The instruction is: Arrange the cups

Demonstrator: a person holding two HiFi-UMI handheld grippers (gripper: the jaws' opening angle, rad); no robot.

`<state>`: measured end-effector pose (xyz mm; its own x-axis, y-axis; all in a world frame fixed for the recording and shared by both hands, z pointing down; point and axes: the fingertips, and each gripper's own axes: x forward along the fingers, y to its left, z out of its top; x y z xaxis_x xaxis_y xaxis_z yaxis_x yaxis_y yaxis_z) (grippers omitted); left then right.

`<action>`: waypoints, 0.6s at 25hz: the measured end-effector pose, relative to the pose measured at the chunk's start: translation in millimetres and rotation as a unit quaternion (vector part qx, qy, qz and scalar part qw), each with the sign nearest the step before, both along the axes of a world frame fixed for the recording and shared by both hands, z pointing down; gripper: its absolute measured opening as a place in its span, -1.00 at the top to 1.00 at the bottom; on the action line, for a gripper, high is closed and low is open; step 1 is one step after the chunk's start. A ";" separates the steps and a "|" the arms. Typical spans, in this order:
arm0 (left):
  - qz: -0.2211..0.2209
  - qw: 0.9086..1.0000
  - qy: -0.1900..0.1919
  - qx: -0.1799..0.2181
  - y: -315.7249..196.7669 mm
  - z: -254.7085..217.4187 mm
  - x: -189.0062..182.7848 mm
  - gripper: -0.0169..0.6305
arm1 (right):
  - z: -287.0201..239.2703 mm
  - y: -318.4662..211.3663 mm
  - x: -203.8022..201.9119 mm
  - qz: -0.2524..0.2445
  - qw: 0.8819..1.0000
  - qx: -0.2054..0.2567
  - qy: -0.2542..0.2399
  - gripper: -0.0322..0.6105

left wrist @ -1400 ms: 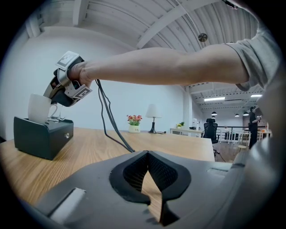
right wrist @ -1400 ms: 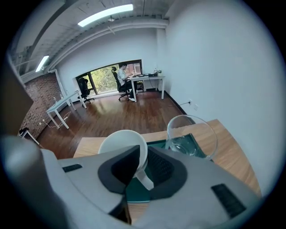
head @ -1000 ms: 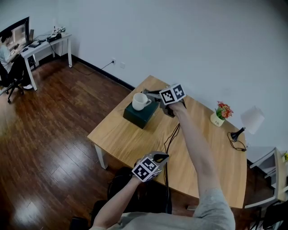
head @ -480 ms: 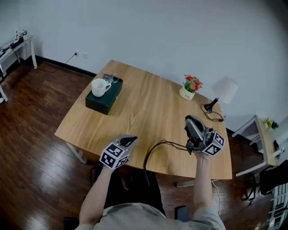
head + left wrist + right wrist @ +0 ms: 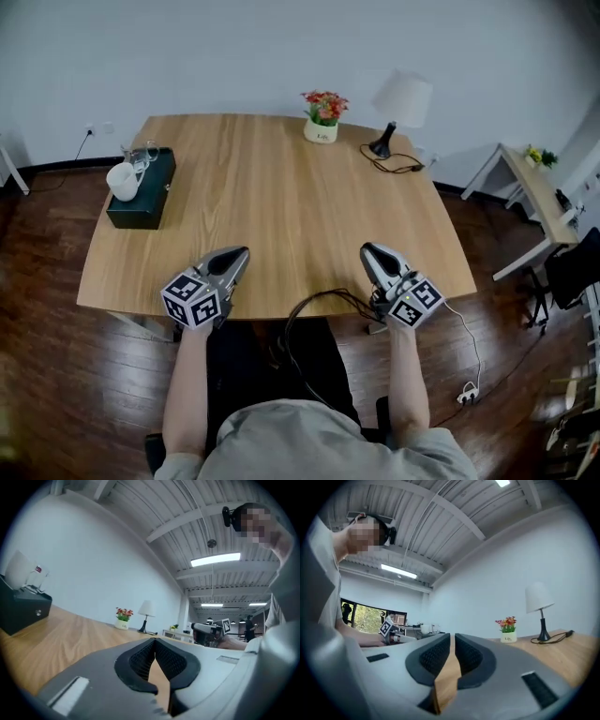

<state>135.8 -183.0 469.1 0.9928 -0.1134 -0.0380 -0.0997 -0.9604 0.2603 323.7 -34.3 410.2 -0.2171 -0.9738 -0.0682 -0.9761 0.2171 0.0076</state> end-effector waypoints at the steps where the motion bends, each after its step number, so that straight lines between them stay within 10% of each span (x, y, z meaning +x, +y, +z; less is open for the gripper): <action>1: 0.012 1.000 0.004 0.008 9.7 -2.2 12.2 0.92 | 6.2 0.6 -0.9 0.008 1.000 -0.002 0.006 0.82; 15: 0.066 0.998 0.012 0.007 61.5 -3.6 103.9 0.91 | -6.2 64.2 14.0 0.037 0.998 0.046 0.028 0.82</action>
